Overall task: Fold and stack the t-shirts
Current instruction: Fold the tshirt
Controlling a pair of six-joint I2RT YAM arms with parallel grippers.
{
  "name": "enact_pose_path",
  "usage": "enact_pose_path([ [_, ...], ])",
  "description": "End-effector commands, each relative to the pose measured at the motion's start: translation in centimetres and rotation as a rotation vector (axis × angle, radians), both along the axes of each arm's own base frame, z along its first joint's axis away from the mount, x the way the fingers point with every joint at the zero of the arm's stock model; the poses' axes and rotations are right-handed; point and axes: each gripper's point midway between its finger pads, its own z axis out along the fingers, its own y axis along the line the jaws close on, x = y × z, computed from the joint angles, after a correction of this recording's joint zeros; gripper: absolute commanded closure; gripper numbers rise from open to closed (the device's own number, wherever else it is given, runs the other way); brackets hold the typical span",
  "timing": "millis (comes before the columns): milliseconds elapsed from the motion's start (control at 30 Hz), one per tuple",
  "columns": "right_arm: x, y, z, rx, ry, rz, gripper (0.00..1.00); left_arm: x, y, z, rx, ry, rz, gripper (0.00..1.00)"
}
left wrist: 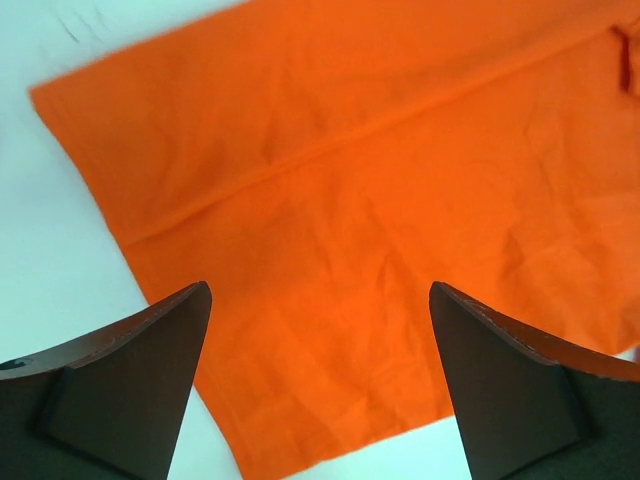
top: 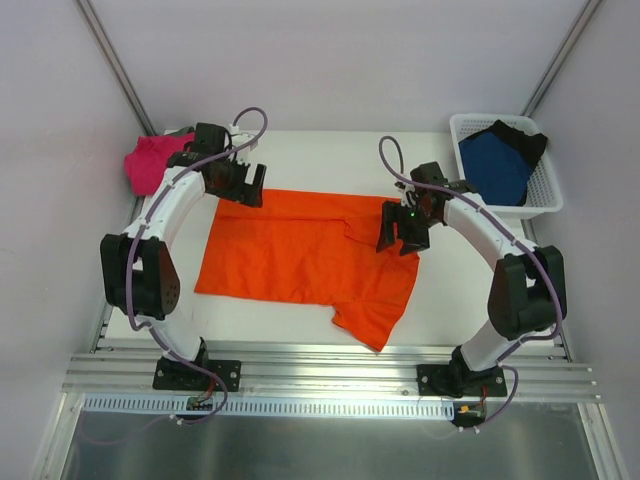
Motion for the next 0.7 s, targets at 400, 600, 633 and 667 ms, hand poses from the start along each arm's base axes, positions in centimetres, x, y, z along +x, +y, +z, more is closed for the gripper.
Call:
enact_pose_path([
  [400,7.5,2.4,-0.4,0.1,0.005,-0.118,0.29,-2.8,-3.8,-5.8,-0.152,0.41,0.024,0.12],
  [600,8.1,2.2,-3.9,0.089,0.101,-0.149,0.29,-2.5,-3.9,-7.6,-0.148,0.465,0.034,0.12],
  [633,8.2,2.1,-4.1,0.091,0.107,-0.153,0.29,-2.4,-3.9,-8.0,-0.149,0.479,0.038,0.12],
  [667,8.2,2.1,-4.5,0.09,0.116,-0.155,0.29,-2.3,-3.9,-8.3,-0.147,0.484,0.043,0.12],
])
